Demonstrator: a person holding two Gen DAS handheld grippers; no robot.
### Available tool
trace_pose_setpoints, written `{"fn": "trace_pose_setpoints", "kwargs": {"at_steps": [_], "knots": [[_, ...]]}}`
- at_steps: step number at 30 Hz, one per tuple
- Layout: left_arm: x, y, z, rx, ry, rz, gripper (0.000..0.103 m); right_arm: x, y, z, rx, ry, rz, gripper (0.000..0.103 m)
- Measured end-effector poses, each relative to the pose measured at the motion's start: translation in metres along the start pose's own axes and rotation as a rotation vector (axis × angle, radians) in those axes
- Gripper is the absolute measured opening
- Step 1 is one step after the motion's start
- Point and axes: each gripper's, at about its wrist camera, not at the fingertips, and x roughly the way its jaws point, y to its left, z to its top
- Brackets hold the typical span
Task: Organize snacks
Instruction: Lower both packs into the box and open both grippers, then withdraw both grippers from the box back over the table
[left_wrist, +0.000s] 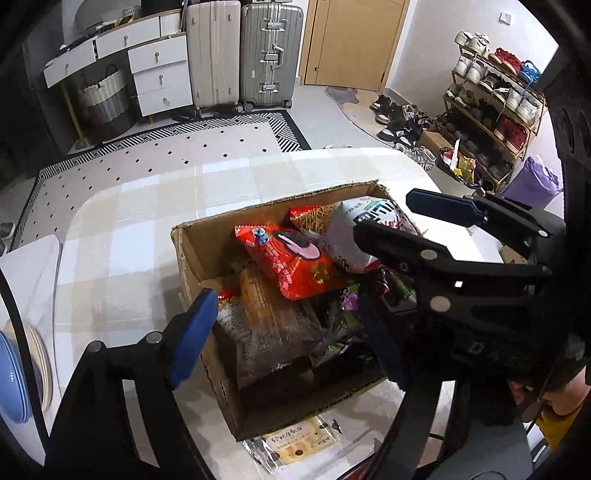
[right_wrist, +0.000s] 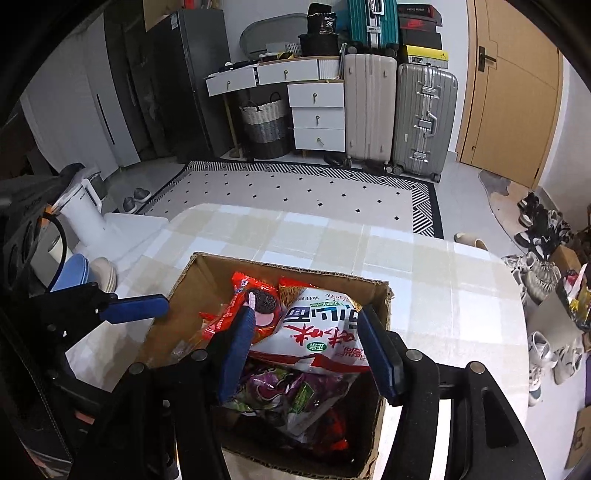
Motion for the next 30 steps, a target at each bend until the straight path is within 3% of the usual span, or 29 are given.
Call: {"fn": "trace_pose_setpoints", "kwargs": {"at_steps": [6, 16, 24, 30], "knots": [[-0.003, 0.004, -0.004, -0.01, 0.007, 0.003, 0.077, -0.011, 0.0, 0.0, 0.002, -0.037, -0.001, 0.06], [-0.037, 0.008, -0.016, -0.018, -0.046, 0.024, 0.077, -0.06, -0.013, -0.006, 0.098, -0.157, 0.091, 0.061], [-0.109, -0.004, -0.052, -0.042, -0.166, 0.083, 0.079, -0.143, -0.006, -0.04, 0.123, -0.298, 0.109, 0.071], [-0.17, -0.028, -0.095, -0.033, -0.273, 0.116, 0.082, -0.201, 0.014, -0.08, 0.089, -0.34, 0.121, 0.08]]}}
